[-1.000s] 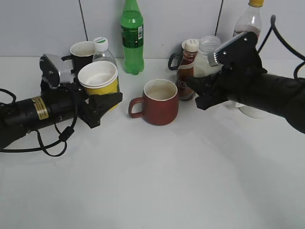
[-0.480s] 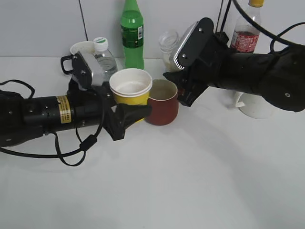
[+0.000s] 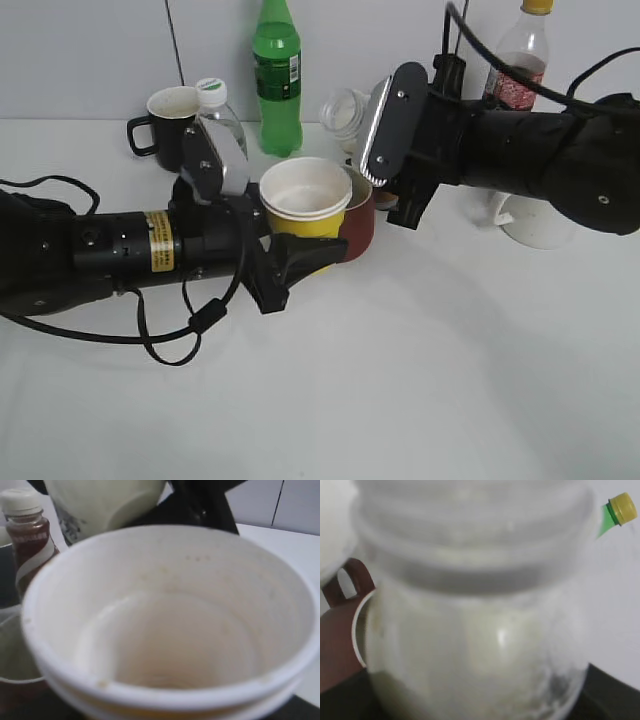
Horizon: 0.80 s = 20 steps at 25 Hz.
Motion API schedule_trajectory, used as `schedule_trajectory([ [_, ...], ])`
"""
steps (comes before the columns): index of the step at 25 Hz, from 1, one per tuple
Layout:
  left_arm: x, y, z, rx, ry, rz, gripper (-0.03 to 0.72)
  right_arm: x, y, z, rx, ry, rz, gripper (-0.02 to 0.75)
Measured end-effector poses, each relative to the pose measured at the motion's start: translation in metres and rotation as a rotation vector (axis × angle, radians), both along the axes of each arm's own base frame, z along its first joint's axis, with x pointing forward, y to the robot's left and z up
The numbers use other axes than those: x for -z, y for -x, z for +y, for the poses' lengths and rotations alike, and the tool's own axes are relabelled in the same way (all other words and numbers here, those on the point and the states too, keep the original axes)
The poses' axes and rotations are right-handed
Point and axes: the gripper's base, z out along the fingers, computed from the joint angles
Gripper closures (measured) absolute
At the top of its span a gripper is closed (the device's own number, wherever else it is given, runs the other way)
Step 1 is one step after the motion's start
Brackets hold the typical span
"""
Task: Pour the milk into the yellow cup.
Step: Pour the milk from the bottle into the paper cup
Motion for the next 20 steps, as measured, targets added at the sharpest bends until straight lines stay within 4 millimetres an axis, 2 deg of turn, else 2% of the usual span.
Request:
schedule_trajectory([
  [20, 0.0013, -0.0071, -0.0046, 0.008, -0.003, -0.011, 0.251, -0.0024, -0.0009, 0.0002, -0.085, 0.177, -0.188, 0.294],
])
